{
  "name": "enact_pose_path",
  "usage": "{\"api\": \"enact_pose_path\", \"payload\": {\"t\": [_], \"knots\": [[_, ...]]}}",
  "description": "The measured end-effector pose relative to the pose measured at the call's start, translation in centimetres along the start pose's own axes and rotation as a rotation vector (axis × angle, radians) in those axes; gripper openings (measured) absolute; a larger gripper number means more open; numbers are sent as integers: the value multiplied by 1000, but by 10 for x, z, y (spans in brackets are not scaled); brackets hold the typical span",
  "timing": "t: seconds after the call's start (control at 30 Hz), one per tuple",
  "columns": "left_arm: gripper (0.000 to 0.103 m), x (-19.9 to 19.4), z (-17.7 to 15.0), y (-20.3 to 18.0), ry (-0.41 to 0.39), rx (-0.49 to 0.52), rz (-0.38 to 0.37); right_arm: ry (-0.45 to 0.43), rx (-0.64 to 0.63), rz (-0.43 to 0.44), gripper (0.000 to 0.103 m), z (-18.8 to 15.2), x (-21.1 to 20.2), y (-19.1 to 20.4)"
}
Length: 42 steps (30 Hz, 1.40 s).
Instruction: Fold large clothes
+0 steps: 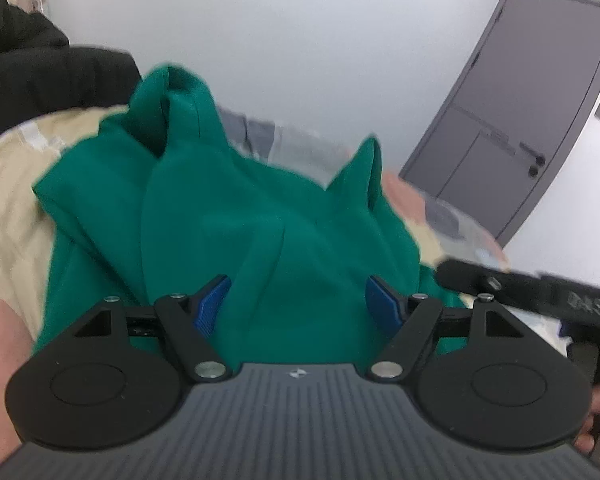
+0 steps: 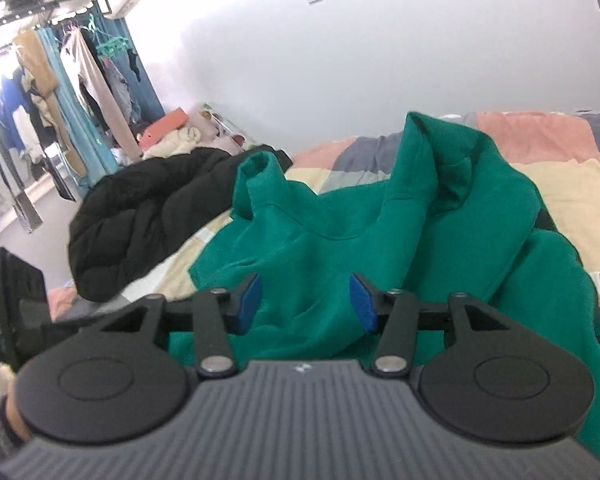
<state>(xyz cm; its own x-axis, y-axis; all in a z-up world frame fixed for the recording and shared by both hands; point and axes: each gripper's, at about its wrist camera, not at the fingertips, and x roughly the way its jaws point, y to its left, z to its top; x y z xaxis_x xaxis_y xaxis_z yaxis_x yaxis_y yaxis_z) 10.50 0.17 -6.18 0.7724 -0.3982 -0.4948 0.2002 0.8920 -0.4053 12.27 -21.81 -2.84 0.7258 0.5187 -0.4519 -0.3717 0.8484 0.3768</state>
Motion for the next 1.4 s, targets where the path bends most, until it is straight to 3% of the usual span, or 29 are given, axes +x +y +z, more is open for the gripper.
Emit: {"api": "enact_pose_path", "payload": {"t": [0.03, 0.1, 0.43, 0.8, 0.97, 1.03, 1.13, 1.4], "knots": [[78, 4, -3, 0, 13, 1, 2, 12, -6, -5, 34, -1, 8, -1], [78, 11, -7, 1, 30, 3, 14, 39, -10, -18, 28, -4, 20, -3], [78, 36, -20, 12, 134, 11, 119, 226, -41, -151, 24, -31, 75, -9], [78, 33, -20, 11, 137, 47, 140, 205, -80, -190, 22, -41, 72, -5], [79, 16, -14, 9, 92, 32, 135, 179, -64, -196, 25, -36, 64, -3], [79, 7, -9, 7, 63, 39, 137, 165, -56, -198, 40, -32, 58, -1], [79, -10, -1, 2, 17, 68, 152, 128, -53, -199, 52, -23, 49, 3], [79, 10, 59, -10, -33, 207, 196, 54, -148, -149, 52, 30, 58, 10]]}}
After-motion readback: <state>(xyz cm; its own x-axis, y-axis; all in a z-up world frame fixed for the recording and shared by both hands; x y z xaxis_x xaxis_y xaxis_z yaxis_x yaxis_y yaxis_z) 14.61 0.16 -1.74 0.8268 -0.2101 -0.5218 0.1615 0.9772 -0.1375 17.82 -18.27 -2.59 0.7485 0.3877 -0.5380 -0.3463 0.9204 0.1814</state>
